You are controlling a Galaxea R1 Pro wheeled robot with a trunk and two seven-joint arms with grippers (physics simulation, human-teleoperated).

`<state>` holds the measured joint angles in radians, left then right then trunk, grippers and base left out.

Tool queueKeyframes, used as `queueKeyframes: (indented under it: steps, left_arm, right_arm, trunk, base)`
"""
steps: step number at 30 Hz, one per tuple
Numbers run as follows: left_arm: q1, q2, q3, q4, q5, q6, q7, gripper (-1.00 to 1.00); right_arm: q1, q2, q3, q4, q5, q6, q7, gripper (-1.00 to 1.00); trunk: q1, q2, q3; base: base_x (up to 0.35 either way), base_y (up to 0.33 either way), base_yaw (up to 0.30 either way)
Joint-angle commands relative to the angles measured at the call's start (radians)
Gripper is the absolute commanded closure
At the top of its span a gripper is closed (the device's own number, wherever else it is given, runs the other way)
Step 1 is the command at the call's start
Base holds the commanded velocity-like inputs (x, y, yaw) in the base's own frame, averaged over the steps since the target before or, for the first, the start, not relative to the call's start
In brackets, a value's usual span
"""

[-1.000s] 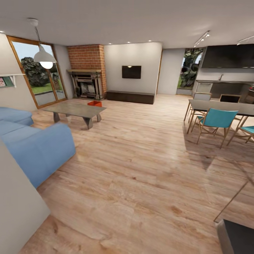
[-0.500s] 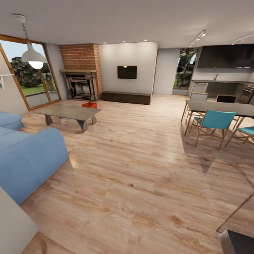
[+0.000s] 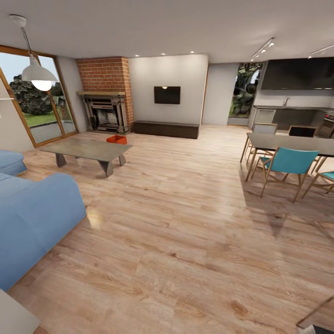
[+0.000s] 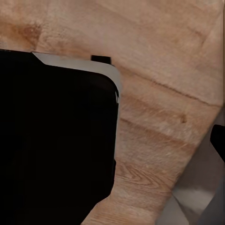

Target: Move the two storage containers from the living room to the garage. In the garage, place one container on the floor and stack the other container on top of it (either order is fine).

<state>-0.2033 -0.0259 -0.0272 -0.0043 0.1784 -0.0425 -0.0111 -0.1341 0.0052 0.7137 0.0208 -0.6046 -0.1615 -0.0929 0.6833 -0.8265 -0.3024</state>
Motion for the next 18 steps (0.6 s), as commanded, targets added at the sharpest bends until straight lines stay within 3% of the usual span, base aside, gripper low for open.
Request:
queueKeyframes:
  steps: [1,18]
  left_arm:
    - [-0.001,0.0,-0.003,0.001,0.009,-0.004,-0.001,-1.0]
    - [-0.001,0.001,-0.002,0.001,0.009,-0.004,-0.001,-1.0]
  right_arm:
    - [-0.001,0.0,0.007,0.002,-0.006,-0.004,-0.001,-1.0]
    - [-0.001,0.001,0.006,0.003,-0.016,-0.002,-0.001,-1.0]
  trunk:
    - [0.001,-0.001,-0.001]
    - [0.001,-0.001,-0.001]
  base:
    - [0.322,0.0,0.0]
    - [0.322,0.0,0.0]
